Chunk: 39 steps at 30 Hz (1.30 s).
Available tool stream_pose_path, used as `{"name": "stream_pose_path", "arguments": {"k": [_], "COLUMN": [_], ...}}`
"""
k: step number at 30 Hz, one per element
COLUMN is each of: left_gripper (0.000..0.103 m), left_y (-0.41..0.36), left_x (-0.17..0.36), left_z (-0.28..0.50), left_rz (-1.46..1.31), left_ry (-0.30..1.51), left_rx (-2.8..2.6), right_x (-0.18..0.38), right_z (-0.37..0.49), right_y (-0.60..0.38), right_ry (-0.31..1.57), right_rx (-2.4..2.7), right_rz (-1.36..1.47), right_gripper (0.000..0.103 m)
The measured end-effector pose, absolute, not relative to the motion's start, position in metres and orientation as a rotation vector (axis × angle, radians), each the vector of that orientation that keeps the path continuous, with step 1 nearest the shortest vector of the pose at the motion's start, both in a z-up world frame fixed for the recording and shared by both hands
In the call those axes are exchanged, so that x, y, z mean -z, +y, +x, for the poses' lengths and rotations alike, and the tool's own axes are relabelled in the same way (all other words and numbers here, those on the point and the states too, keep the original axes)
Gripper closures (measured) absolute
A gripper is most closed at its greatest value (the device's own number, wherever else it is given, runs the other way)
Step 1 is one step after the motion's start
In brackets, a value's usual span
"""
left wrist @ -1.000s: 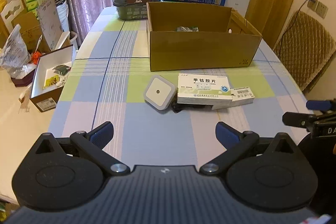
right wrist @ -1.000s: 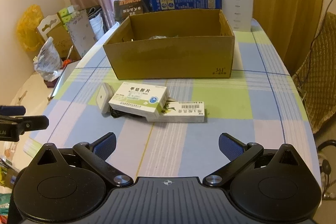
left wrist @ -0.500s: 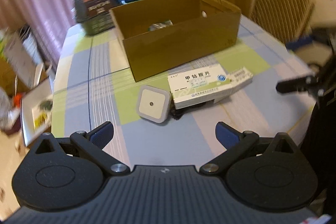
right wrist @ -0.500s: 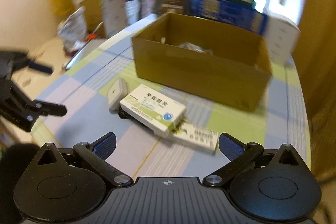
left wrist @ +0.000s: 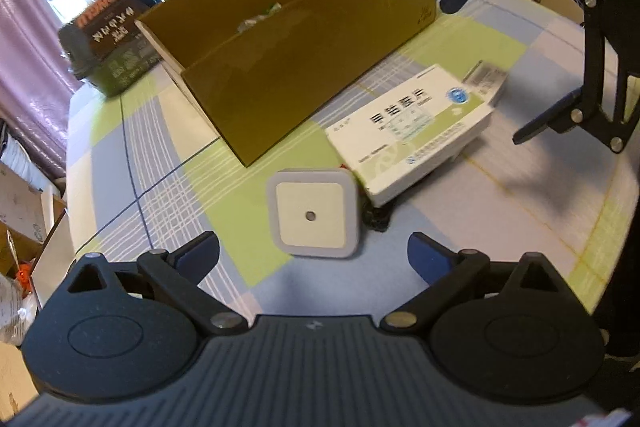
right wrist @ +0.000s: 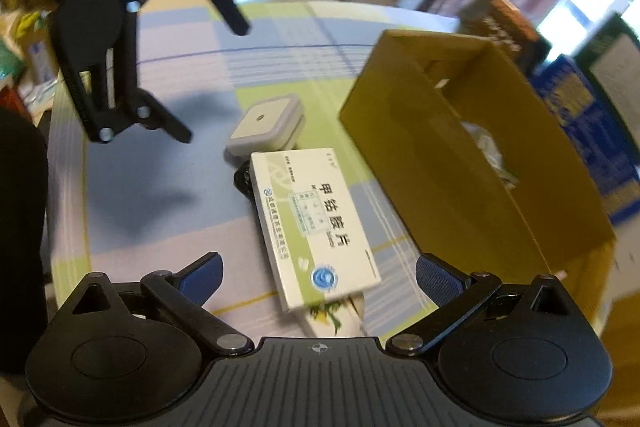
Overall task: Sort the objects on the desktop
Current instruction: 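Grasp white square night light with left tool while right tool grasps white medicine box, then lift night light with left tool while right tool lifts white medicine box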
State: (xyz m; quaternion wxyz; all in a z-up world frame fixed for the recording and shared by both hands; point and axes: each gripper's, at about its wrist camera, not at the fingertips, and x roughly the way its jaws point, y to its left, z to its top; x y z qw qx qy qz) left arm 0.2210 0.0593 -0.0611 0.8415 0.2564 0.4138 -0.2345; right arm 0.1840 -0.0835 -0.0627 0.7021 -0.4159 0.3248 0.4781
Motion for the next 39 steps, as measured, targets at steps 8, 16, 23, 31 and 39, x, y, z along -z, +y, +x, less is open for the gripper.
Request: {"name": "stream_pose_path", "arguments": {"k": [8,16,23,31,39], "left_gripper": [0.011,0.021,0.021,0.042,0.042], "left_y": [0.058,0.057,0.06,0.063,0.068], "left_x": [0.083,0.095,0.096,0.097,0.089], "left_z": [0.257,0.276,0.283,0.289,0.278], "left_rz": [0.544,0.533,0.497,0.44,0.376], "left_ry": [0.905,0.92,0.937,0.981,1.008], "left_rx": [0.562,0.598,0.617,0.634,0.585], "right_x": [0.086,0.099,0.104,0.106,0.099], "right_z": [0.209,0.228,0.233,0.23,0.226], "right_y": [-0.061,-0.052,-0.043,-0.039,-0.049], "right_ry": [0.792,0.841,0.85,0.861,0.864], "right_rx": [-1.154,-1.169,-1.184,-1.171,-1.116], "right_rz": [-0.999,-0.992,-0.995,-0.983,-0.904], "right_gripper": [0.005,0.02,0.028,0.033,0.034]}}
